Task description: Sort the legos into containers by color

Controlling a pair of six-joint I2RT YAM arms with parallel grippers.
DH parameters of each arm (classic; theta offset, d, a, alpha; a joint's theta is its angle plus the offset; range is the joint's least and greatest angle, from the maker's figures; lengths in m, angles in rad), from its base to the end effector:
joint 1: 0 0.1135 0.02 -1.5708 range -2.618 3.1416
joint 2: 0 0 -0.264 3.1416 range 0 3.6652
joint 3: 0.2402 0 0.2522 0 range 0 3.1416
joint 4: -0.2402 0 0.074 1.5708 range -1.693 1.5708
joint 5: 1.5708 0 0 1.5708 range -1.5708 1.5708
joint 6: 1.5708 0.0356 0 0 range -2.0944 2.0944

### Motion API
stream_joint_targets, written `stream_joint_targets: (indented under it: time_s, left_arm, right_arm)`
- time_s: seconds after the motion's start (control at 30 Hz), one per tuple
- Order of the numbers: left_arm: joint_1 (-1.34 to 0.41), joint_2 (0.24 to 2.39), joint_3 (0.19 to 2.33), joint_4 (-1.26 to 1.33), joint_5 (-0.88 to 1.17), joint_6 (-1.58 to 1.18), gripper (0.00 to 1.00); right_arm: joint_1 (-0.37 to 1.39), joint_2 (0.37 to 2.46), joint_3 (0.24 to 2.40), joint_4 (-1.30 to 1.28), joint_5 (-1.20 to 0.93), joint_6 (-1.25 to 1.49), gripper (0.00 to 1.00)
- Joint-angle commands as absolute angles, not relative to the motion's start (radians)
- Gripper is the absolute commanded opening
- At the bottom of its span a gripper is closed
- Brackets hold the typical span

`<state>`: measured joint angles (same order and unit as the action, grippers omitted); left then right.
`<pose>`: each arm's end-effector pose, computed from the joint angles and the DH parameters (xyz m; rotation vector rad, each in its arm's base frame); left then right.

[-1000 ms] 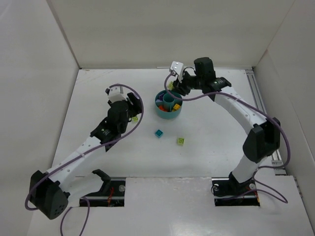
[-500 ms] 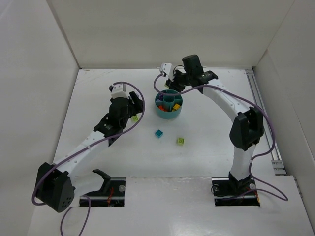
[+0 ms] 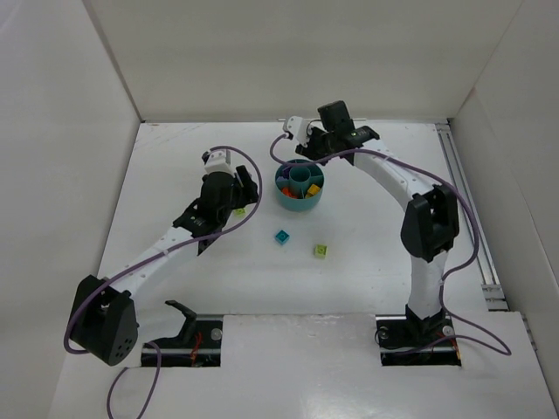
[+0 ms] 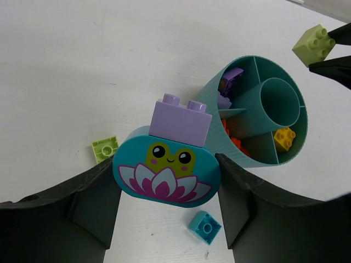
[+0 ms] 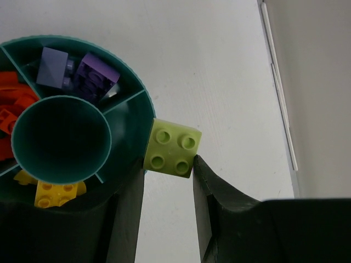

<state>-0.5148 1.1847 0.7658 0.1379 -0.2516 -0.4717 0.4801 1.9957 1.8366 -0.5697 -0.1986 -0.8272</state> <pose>0.2420 -0.1267 0.2832 -0.1367 1.8622 -0.4550 0.4060 0.2194 0.3019 -1.4674 1.7485 0.0474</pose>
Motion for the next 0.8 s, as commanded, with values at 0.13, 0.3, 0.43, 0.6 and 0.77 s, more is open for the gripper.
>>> stream_joint_targets:
  time_s: [0.13,0.3,0.43,0.6,0.77]
  left_arm:
    - [-0.509,1.178,0.827,0.135,-0.242,-0.468,0.2]
    - [-0.509,1.178,0.828,0.135,-0.242,-0.489,0.2]
    - [-0.509,1.167,0.819,0.135,-0.242,-0.489,0.2]
    - [-0.509,1.167,0.828,0.126,-0.242,-0.489,0.2]
    - [-0.509,1.178,0.838,0.126,-0.242,-0.468,0.2]
  right_arm:
    - [0.483,2.035,1.882,-0.598,-0.16,-0.847,0.15]
    - [0.483,2.056,1.891,-0.617,-0.14,-0.847,0.16]
    - [0.483,2.056,1.891,-0.626,-0.14,-0.838,0.19]
    - [0.483,2.046,1.852,-0.626,-0.141,-0.815,0.19]
    - [0.483,2.037,1.841,-0.617,-0.141,-0.805,0.21]
